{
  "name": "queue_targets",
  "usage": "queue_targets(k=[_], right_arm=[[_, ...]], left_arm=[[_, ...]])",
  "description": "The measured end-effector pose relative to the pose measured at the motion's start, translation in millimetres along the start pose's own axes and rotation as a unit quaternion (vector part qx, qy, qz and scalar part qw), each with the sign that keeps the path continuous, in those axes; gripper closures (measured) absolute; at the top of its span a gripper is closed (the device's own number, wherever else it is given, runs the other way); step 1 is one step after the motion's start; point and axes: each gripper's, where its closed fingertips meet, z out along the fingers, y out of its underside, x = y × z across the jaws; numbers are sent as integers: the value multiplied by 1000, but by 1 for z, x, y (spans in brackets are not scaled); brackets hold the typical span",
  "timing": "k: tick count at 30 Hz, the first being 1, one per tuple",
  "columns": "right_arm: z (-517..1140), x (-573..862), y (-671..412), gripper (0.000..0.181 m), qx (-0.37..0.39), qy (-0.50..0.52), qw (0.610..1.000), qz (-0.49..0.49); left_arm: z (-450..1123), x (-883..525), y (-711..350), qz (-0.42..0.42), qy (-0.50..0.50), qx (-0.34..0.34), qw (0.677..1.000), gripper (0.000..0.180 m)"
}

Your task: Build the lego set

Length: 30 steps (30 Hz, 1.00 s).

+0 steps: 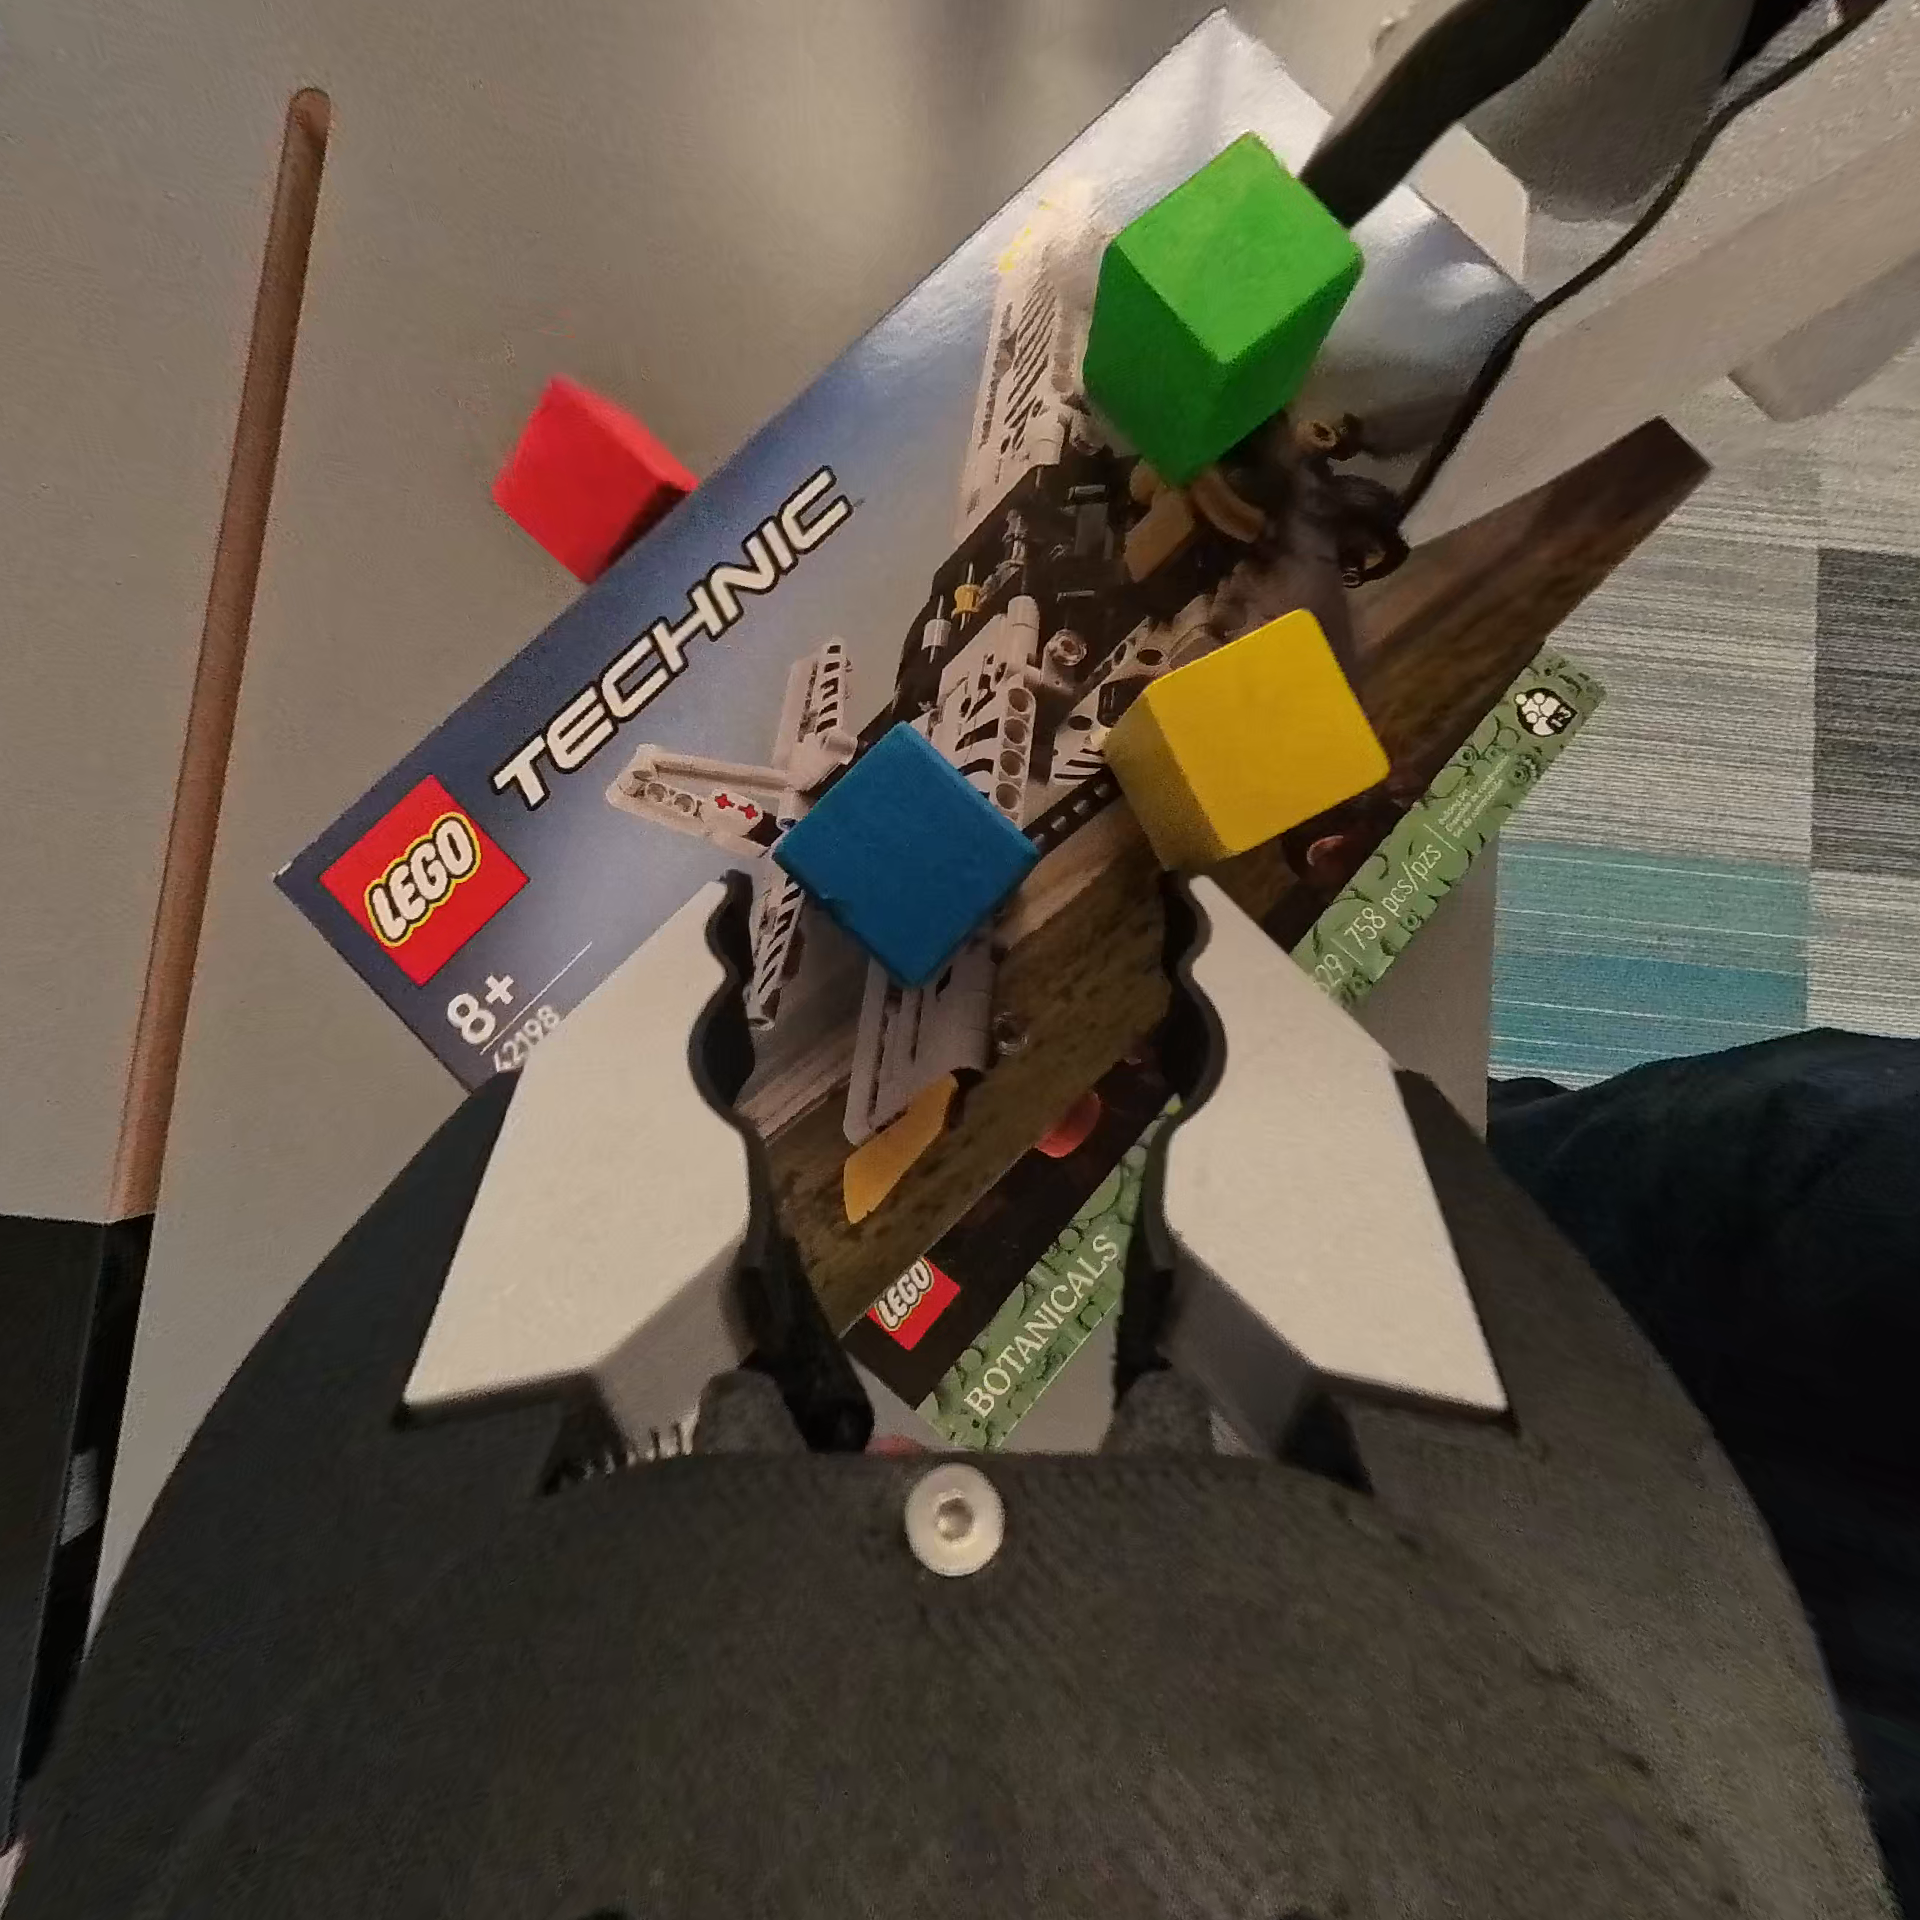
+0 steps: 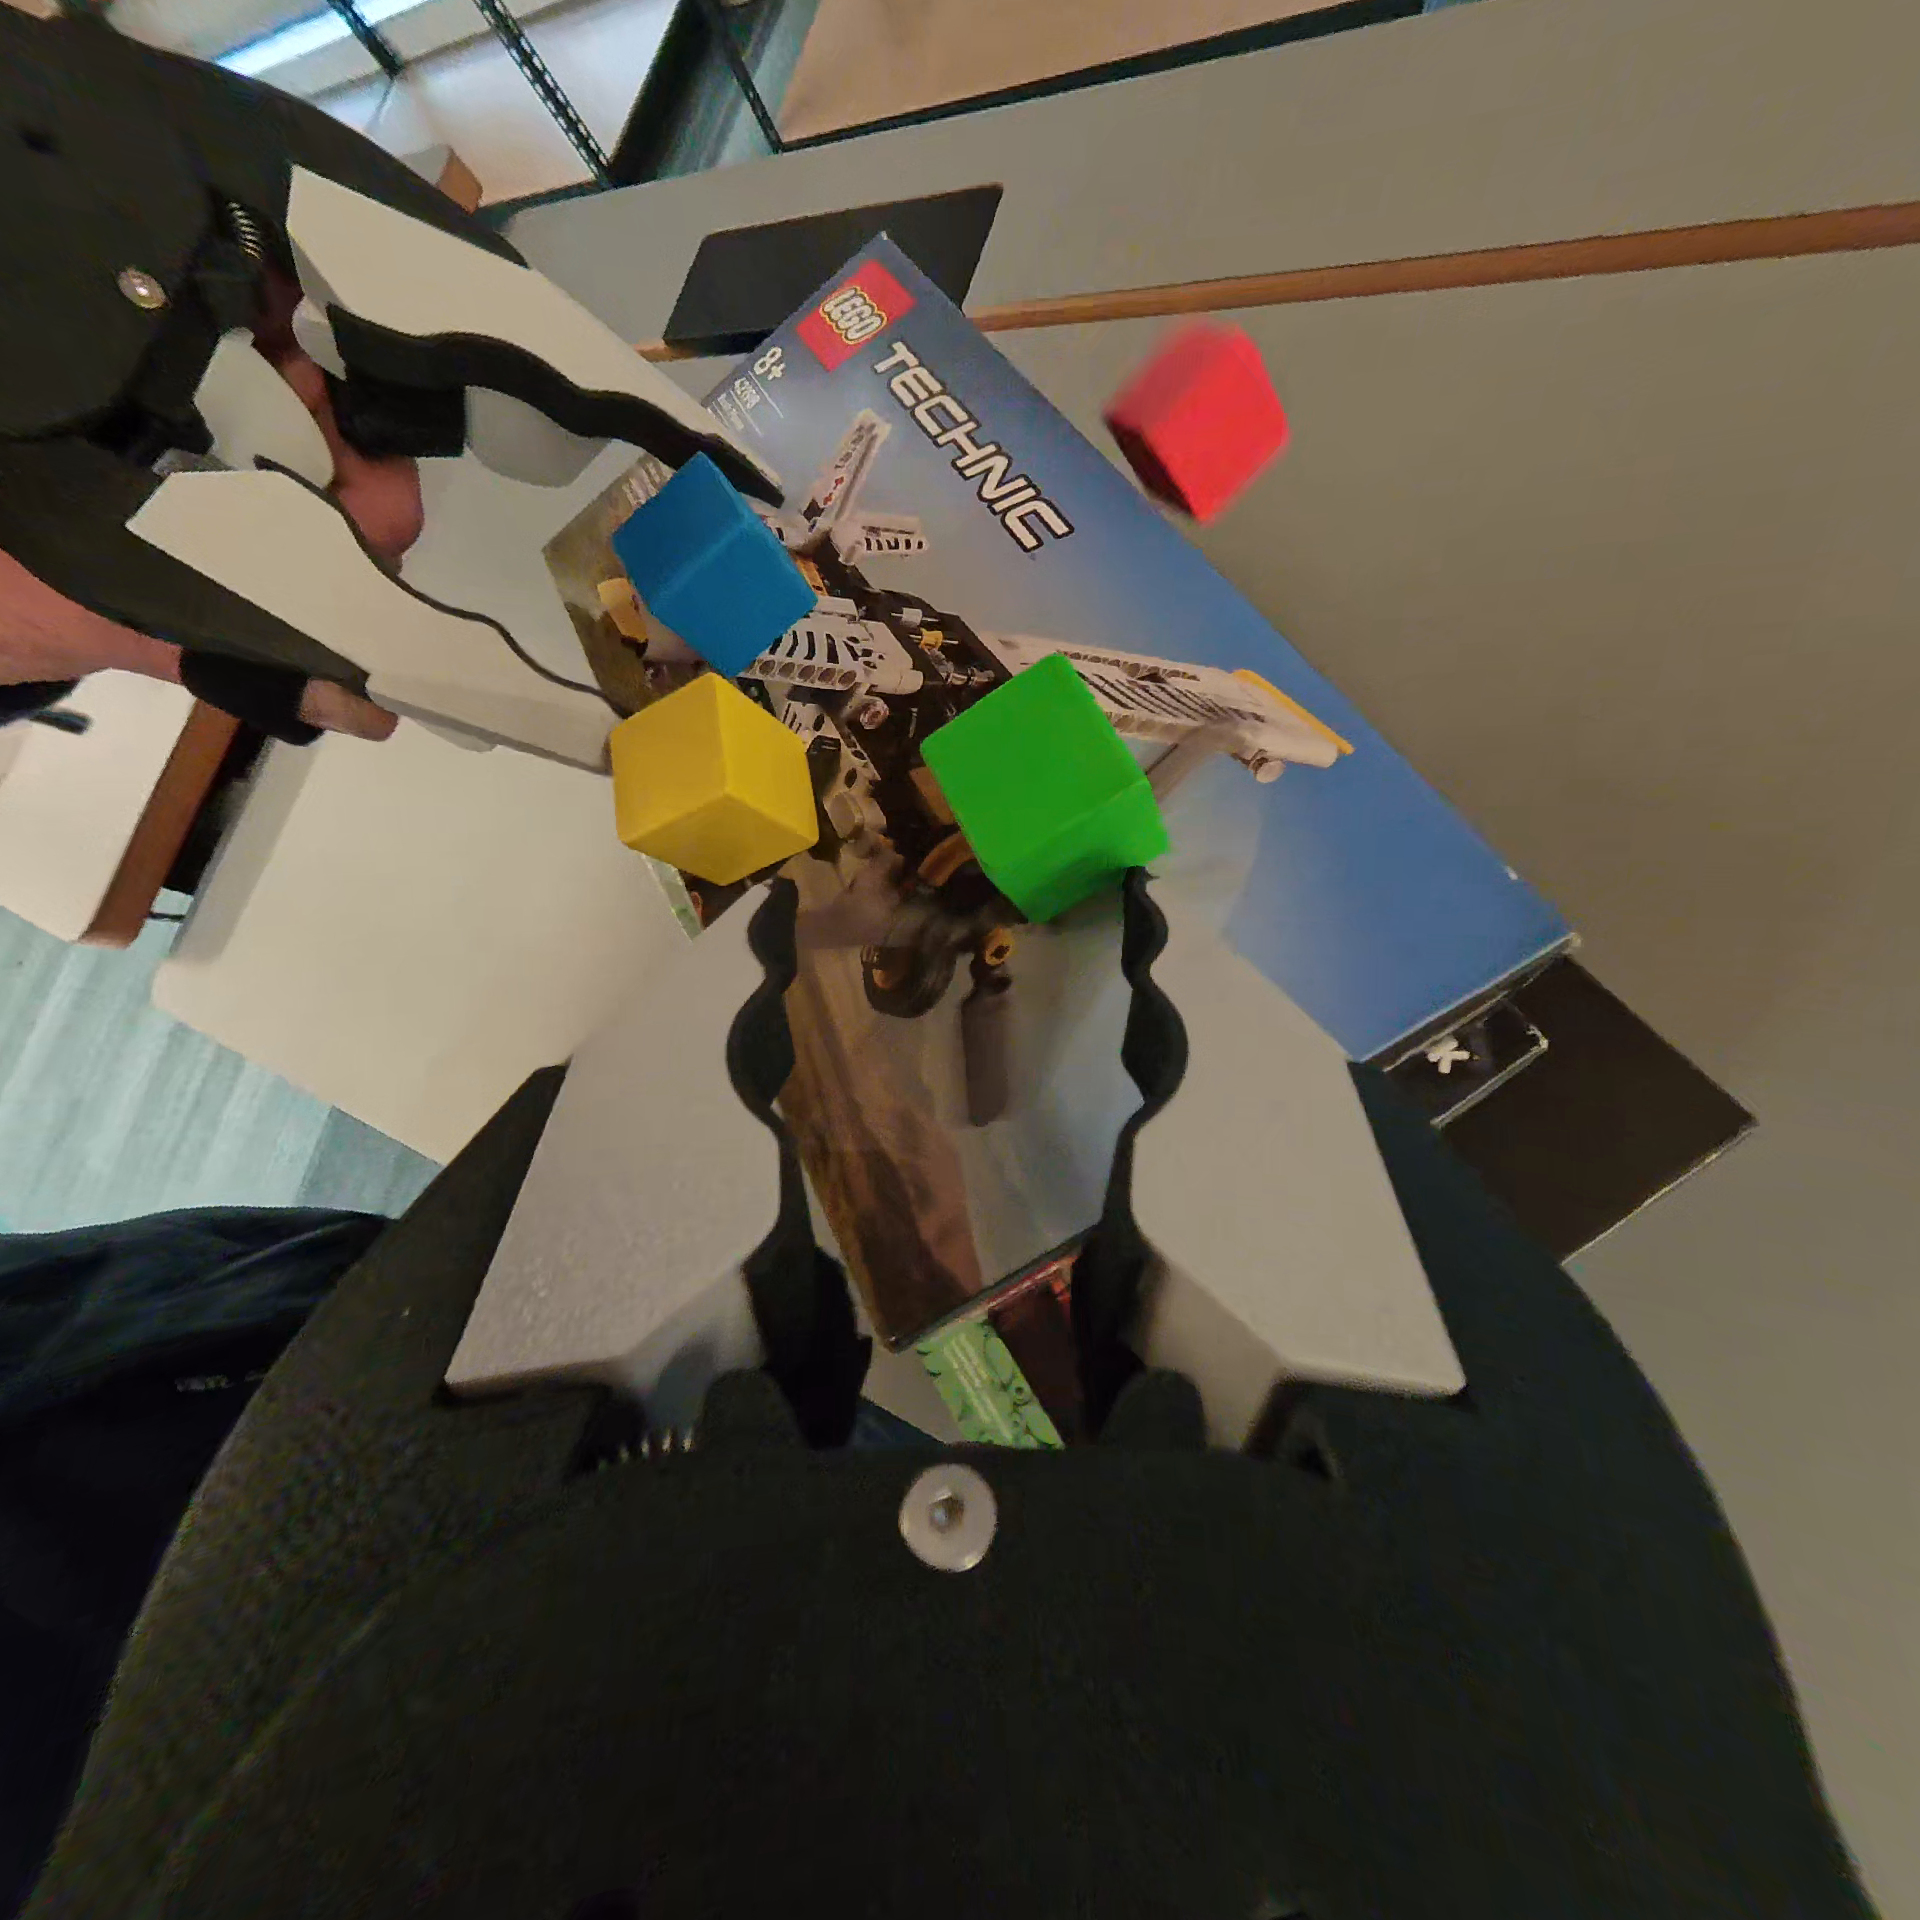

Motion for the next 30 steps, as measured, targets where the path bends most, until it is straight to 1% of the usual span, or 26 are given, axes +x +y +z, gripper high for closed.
queue_targets(k=[2,3,5,8,12,15,18,21,23,25,28,30], right_arm=[[0,4,-2,117,-5,11,1000,-10],[0,6,-4,115,-4,14,1000,-13],[0,8,-6,115,-1,14,1000,-13],[-4,13,-14,116,17,12,1000,-13],[-10,33,-31,117,39,13,999,-10],[-7,62,-50,118,33,35,998,-33],[7,87,-83,118,37,28,998,-52],[43,111,-108,118,10,16,996,-83],[81,133,-112,117,-34,19,993,-116],[124,153,-116,121,-59,19,987,-146],[191,178,-106,121,-126,-1,984,-125],[228,192,-98,123,-156,0,978,-140]], left_arm=[[-1,1,0,16,8,3,1000,97],[-3,0,-3,19,15,10,1000,97],[-9,-2,-10,4,41,31,999,98],[-15,-13,-15,-11,52,43,998,97],[-16,-21,-11,-29,46,44,998,97],[-18,-19,-9,-49,46,58,996,101],[-22,-19,-1,-63,29,61,996,102],[-28,-16,6,-97,23,73,992,103],[-32,-18,14,-110,3,71,991,102],[-37,-27,25,-123,-29,65,990,95],[-46,-35,38,-156,-48,63,985,93],[-53,-38,44,-168,-59,59,982,94]])
